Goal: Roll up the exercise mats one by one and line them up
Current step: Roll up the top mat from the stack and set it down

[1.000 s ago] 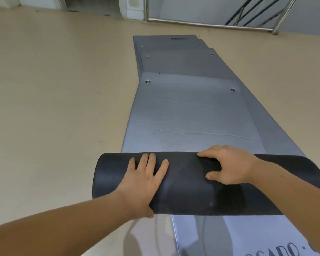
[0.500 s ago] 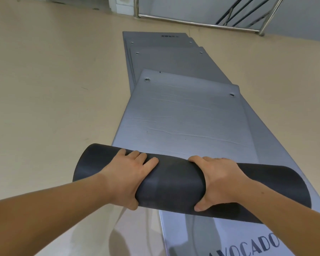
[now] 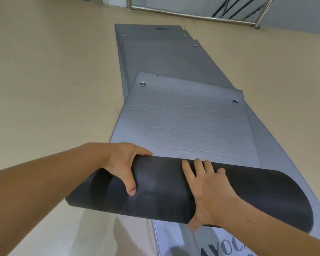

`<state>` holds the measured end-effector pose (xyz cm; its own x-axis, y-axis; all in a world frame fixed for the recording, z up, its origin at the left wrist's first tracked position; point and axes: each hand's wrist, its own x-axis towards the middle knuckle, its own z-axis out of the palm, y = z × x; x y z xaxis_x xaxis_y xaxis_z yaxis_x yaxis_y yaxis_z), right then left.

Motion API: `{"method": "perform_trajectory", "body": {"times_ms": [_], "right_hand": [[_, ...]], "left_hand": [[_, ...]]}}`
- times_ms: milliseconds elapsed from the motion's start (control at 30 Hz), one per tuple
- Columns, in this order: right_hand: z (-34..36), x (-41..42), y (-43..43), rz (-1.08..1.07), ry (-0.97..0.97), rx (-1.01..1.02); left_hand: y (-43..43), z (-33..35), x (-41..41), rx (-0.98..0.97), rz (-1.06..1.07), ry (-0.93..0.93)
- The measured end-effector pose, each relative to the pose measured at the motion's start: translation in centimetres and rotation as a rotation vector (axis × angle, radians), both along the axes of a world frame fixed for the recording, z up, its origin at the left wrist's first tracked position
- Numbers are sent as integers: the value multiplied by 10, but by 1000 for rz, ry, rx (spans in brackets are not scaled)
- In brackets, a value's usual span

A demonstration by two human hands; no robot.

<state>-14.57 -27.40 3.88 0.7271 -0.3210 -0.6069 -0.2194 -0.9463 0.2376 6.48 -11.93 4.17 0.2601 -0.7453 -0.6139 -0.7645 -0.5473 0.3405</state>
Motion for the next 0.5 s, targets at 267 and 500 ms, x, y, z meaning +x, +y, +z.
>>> {"method": "perform_trajectory", "body": {"times_ms": [267,500], "right_hand": [[24,48,-69,-176,16,331],[32,57,-87,-349,-132,473]], "left_hand": [[17,10,7,-484,-104,-407],[17,-32,-48,-178,-241,-603]]}}
